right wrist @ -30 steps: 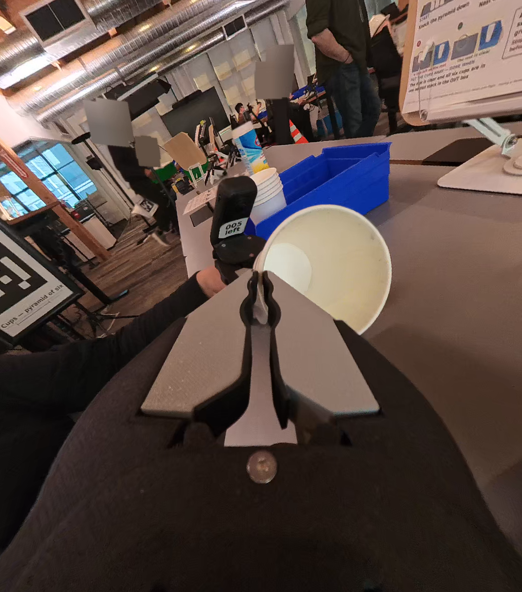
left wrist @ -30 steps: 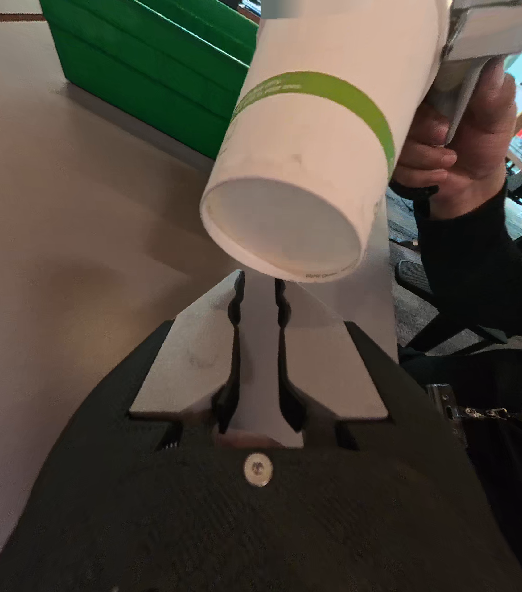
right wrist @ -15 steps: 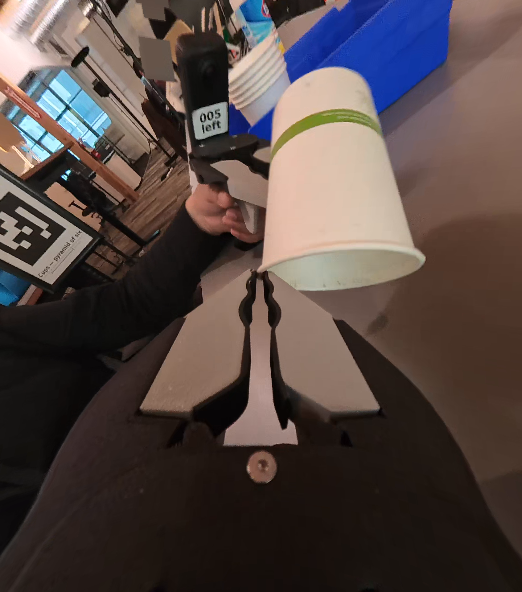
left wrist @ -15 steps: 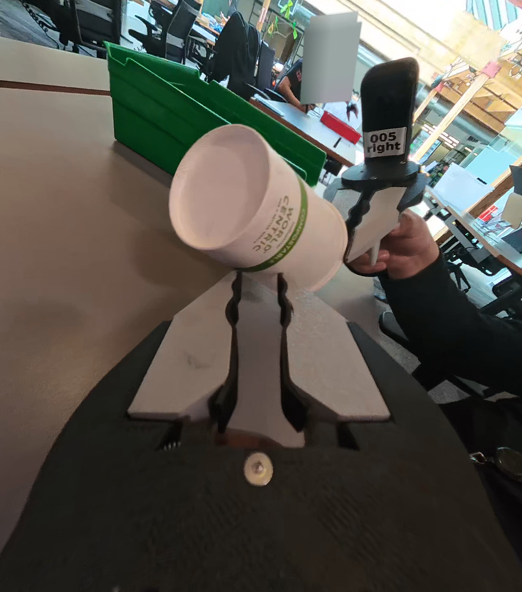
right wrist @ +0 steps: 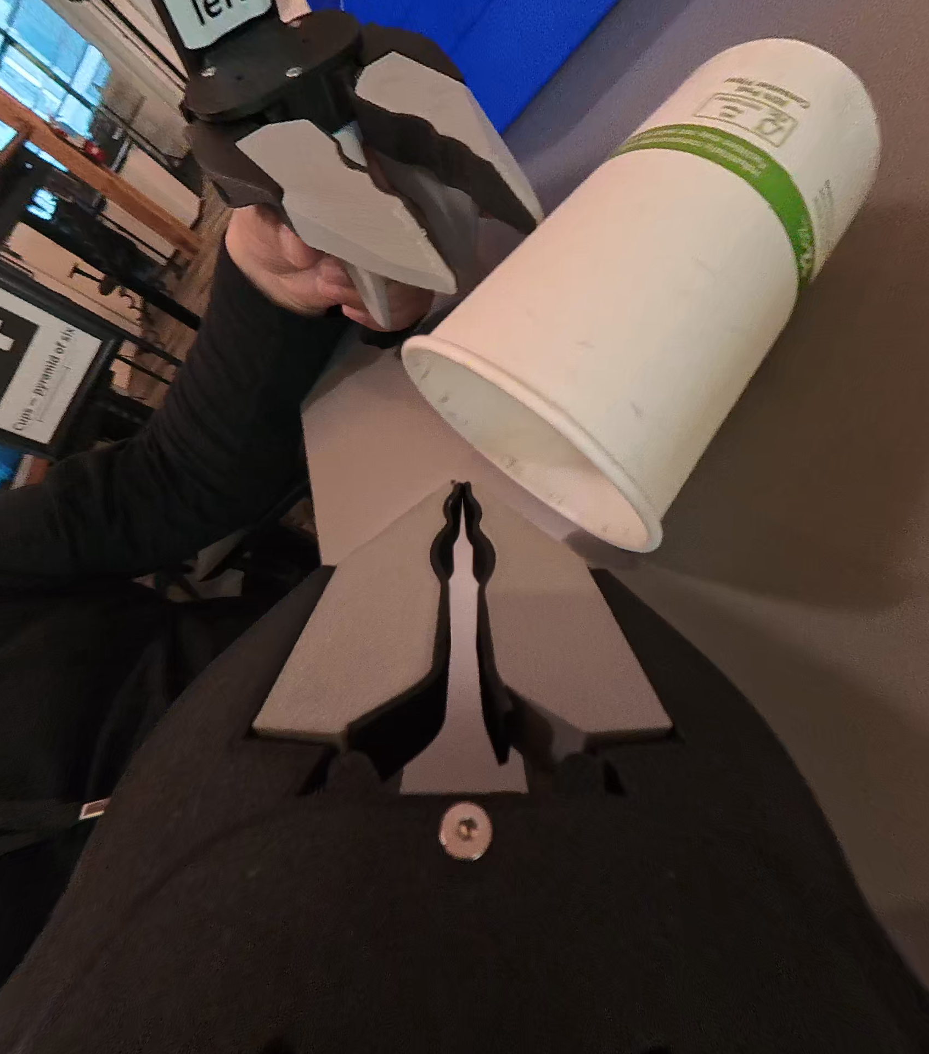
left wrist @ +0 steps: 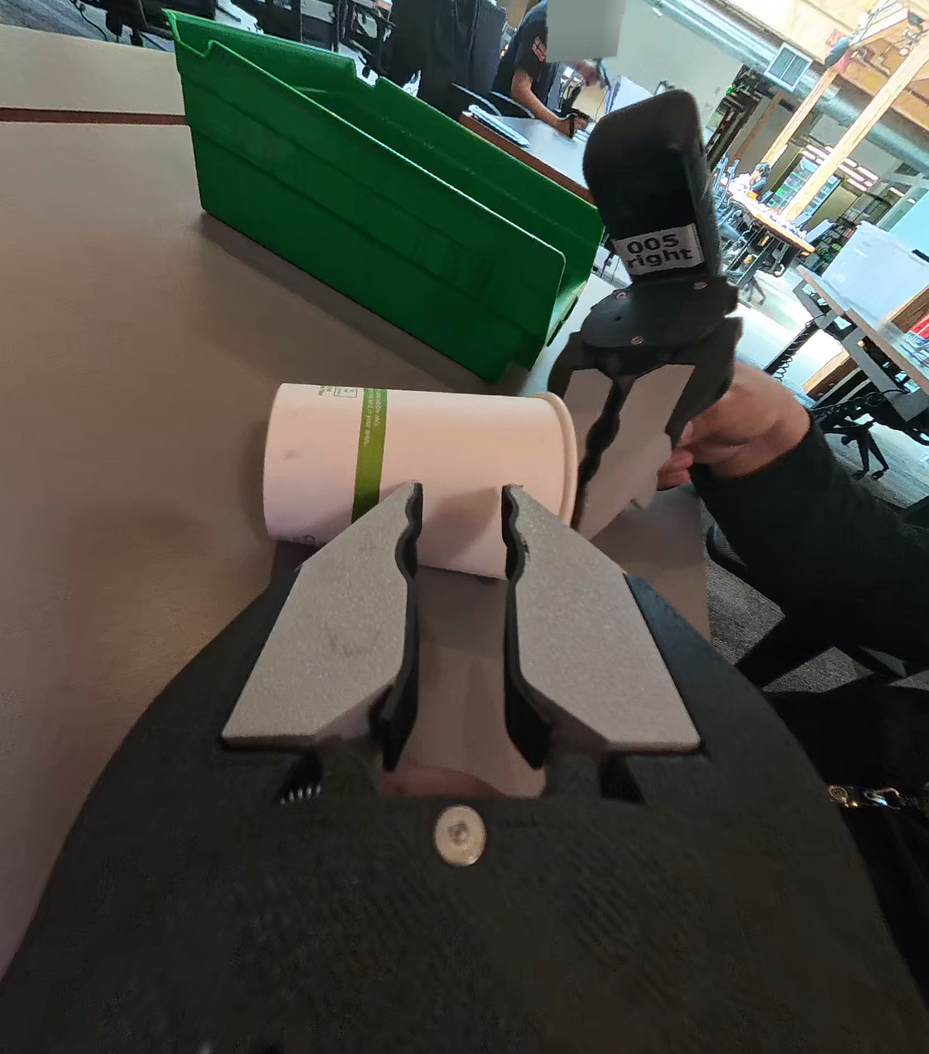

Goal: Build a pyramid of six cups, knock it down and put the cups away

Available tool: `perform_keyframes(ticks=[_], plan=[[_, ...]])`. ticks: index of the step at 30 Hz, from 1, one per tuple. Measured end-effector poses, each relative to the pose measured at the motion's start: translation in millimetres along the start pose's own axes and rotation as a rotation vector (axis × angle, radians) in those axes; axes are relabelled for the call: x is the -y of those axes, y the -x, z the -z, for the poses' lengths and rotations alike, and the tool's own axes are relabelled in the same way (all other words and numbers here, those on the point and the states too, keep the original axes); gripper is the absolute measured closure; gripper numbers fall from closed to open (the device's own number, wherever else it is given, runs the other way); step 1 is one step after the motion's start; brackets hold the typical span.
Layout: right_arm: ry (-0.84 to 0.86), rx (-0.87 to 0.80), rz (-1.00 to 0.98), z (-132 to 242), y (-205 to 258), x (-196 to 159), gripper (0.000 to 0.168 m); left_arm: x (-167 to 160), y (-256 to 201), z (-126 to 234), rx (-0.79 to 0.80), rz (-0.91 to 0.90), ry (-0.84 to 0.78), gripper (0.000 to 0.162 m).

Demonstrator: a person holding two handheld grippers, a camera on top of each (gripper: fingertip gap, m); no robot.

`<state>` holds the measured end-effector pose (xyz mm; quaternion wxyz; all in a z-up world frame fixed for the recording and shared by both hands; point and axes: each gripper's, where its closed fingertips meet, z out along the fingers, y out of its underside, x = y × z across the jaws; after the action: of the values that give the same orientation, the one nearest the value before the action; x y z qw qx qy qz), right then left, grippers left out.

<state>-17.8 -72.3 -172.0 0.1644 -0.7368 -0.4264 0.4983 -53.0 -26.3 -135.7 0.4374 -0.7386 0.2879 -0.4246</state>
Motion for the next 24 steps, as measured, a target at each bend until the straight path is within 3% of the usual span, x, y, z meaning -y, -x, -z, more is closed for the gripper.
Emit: perform_keyframes(ticks=[6, 12, 15, 17, 20, 24], plan=[[-0.008, 0.023, 0.107, 26, 33, 9, 0.164, 0, 4, 1, 0.015, 0.001, 0.001, 0.137], [-0.201, -0.245, 0.321, 67, 30, 47, 0.141, -6, 2, -3, 0.014, -0.010, 0.031, 0.137], [-0.158, -0.433, 0.408, 65, -5, 45, 0.137, -7, 1, -4, 0.014, -0.015, 0.038, 0.137], [-0.124, -0.552, 0.457, 63, -27, 43, 0.141, -7, 2, -3, 0.013, -0.012, 0.034, 0.137], [-0.069, -0.686, 0.524, 65, -48, 40, 0.168, -6, 2, -2, 0.012, -0.007, 0.033, 0.137], [-0.064, -0.746, 0.608, 62, -46, 44, 0.168, -9, 0, -4, 0.003, -0.014, 0.051, 0.136]])
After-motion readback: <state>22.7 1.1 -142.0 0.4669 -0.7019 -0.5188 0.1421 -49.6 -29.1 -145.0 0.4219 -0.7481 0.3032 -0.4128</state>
